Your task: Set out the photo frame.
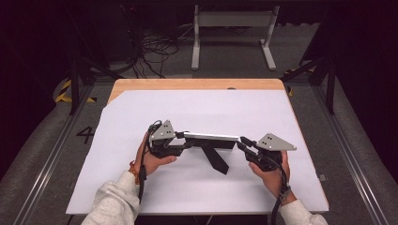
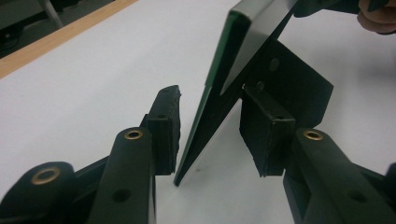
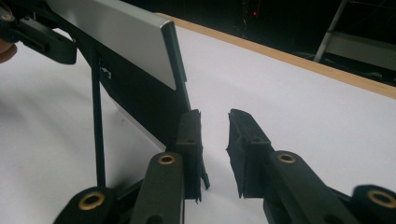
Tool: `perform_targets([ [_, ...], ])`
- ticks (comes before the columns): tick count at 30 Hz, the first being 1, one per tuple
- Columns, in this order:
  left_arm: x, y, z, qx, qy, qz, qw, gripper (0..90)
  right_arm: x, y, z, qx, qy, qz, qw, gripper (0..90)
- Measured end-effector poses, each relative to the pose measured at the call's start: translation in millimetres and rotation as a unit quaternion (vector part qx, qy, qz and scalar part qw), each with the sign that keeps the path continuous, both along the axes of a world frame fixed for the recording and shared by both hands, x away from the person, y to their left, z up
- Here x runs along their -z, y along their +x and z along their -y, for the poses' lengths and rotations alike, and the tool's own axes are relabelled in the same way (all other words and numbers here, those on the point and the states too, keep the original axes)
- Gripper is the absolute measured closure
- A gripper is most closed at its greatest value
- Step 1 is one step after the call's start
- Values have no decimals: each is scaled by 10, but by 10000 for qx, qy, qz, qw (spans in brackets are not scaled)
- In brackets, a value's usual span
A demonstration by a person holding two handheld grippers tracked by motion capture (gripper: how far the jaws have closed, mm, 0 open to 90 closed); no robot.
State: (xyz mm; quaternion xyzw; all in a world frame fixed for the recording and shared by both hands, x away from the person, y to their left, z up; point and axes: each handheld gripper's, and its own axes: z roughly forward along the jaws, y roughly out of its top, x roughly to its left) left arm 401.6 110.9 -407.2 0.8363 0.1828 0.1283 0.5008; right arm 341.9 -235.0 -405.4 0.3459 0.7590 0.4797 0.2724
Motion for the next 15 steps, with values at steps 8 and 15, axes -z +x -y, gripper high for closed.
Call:
perform_targets([
  [8, -4, 26, -105, -76, -75, -39, 9999, 546, -39, -35, 0, -37, 10, 59, 10000, 744],
  [15, 14, 48, -167, -197, -26, -65, 9998, 482, -20, -97, -21, -177, -84, 49, 9998, 765],
])
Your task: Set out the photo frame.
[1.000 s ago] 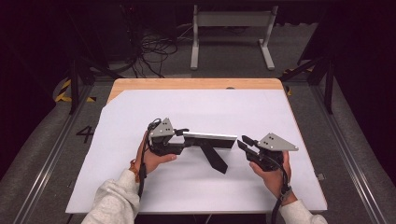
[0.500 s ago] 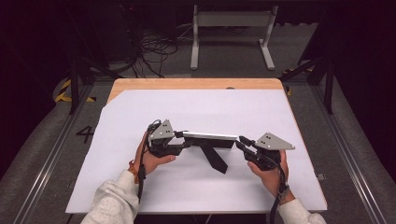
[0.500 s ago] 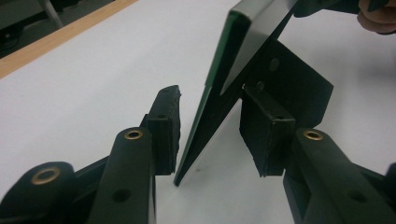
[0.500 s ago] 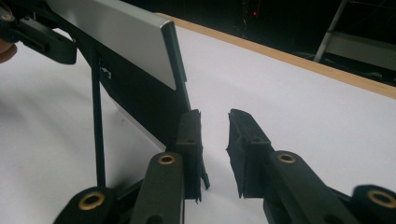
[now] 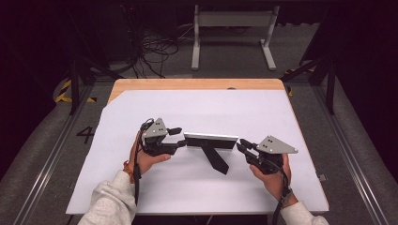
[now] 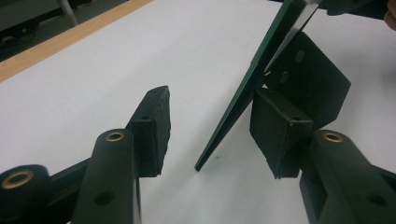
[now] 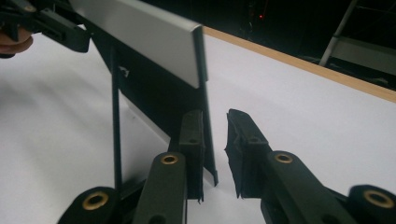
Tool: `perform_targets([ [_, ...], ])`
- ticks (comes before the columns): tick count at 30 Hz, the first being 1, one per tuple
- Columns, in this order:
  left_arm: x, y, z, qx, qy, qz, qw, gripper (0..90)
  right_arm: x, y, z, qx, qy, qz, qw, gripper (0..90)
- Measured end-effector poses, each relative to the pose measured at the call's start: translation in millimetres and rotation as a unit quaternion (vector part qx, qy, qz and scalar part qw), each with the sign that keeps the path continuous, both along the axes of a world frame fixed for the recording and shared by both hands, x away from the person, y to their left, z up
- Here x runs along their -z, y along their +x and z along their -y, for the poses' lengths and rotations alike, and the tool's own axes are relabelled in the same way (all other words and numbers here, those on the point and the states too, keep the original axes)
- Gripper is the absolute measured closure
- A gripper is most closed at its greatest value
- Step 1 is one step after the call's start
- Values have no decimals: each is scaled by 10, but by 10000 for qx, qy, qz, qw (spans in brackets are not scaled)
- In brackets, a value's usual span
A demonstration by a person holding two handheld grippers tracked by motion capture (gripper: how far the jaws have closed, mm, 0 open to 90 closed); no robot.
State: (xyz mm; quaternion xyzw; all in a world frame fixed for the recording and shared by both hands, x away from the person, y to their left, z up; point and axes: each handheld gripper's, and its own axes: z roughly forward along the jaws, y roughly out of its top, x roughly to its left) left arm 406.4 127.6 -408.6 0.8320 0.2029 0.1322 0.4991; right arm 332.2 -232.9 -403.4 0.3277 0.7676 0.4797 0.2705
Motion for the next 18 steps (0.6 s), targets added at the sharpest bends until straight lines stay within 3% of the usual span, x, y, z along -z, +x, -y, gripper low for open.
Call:
perform_targets([
  [4, 39, 41, -9, 6, 29, -88, 10000, 442, 35, -7, -49, -77, -104, -6, 9999, 764],
  [9, 85, 76, 110, 126, 82, -114, 9998, 431, 67, 38, -88, -5, -140, -33, 9999, 766],
  [11, 105, 81, 166, 180, 203, -128, 9995, 430, 65, 49, -96, -1, -144, -37, 9999, 774],
  [18, 117, 77, 208, 271, 230, -177, 9992, 528, 68, 71, -110, 3, -164, -23, 9999, 799],
])
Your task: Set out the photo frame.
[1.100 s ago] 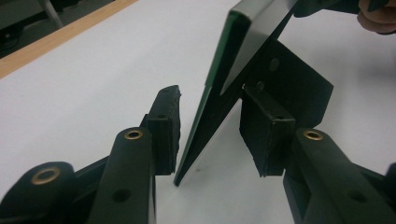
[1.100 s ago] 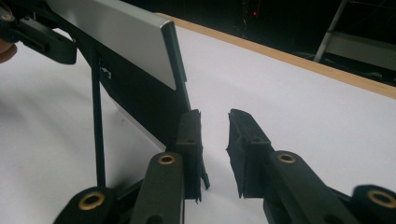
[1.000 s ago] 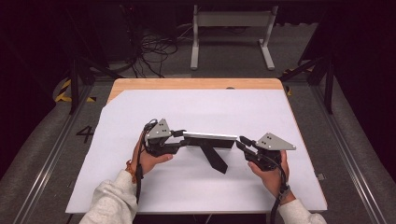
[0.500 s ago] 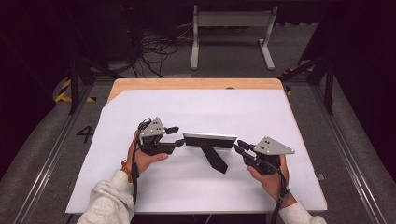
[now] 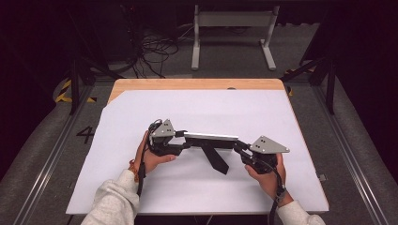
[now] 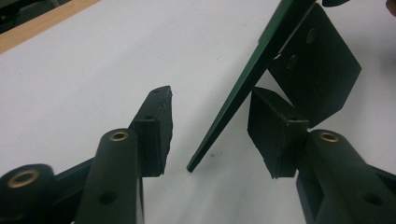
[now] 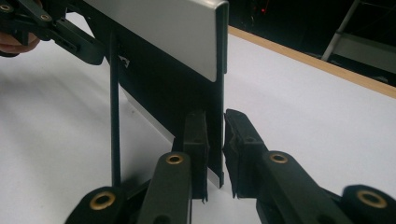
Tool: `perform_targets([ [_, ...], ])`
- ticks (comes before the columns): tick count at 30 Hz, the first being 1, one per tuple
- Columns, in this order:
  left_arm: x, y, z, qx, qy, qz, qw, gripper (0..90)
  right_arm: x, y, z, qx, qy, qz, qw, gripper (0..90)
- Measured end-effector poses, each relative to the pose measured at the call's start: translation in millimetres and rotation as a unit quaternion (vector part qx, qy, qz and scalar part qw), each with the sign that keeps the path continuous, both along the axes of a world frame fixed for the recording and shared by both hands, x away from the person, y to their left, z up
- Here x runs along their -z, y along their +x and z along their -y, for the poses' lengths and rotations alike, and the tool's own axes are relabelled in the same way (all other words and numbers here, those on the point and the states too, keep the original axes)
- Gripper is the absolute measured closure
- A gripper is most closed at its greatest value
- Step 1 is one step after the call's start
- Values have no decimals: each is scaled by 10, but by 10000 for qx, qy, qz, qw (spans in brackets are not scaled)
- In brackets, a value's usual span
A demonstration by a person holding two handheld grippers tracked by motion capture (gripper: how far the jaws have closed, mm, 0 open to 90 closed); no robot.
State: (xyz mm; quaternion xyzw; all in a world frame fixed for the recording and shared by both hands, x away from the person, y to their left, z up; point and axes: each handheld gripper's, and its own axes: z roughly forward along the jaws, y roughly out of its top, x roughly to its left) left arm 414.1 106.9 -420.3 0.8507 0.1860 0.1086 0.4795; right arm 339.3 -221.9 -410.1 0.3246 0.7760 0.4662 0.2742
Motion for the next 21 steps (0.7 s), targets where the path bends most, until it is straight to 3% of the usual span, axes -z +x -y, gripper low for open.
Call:
perform_targets([
  [4, -1, -39, 38, 138, 29, -41, 9999, 620, 2, 7, -1, -1, 9, -22, 10000, 805],
  [7, -14, -74, 66, 92, 147, 53, 9998, 649, 17, 24, 2, -11, 7, -35, 10000, 804],
  [9, -11, -71, 55, 61, 111, 10, 9999, 688, 26, 42, 9, -4, 21, -49, 10000, 805],
  [21, -27, -149, 33, 100, 242, 113, 9996, 749, 39, 178, 16, 39, 218, -223, 9995, 802],
])
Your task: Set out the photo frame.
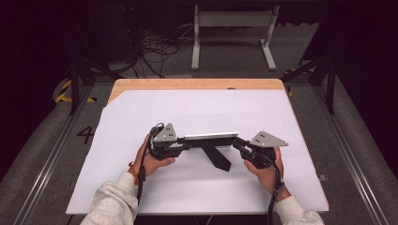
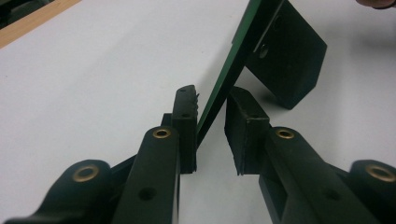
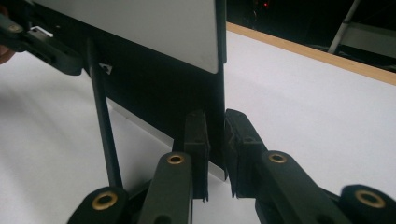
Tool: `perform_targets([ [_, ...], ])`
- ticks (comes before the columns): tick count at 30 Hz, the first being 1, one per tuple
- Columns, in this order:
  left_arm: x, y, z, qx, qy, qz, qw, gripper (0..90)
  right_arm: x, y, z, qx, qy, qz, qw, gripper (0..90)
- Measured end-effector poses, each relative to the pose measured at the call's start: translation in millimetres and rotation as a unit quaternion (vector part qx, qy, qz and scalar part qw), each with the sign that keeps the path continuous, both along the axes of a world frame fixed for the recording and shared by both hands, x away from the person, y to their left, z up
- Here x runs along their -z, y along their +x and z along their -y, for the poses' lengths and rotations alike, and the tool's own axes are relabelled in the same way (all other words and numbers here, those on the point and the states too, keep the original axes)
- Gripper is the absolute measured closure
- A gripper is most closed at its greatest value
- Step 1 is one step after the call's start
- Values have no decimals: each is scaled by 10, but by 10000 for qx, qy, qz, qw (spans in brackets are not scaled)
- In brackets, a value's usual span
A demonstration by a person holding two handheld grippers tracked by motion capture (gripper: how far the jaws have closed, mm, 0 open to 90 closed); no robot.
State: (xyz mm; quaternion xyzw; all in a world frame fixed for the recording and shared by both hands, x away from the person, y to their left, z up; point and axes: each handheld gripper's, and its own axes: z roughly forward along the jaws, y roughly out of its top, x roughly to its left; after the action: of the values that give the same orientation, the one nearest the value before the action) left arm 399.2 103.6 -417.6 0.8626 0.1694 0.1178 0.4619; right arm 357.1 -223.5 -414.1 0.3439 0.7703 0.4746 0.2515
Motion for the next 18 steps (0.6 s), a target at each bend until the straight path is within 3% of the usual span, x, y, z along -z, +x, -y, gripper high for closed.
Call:
perform_targets([
  [8, -40, -89, 16, 138, 284, 184, 9993, 800, 32, 76, -65, 204, -27, 125, 9997, 807],
  [15, -59, -134, -10, 166, 296, 226, 9992, 793, 31, 60, -65, 285, -107, 182, 9994, 848],
  [18, -104, -160, -54, 156, 153, 265, 9994, 779, -12, 23, -39, 238, -77, 267, 9993, 883],
])
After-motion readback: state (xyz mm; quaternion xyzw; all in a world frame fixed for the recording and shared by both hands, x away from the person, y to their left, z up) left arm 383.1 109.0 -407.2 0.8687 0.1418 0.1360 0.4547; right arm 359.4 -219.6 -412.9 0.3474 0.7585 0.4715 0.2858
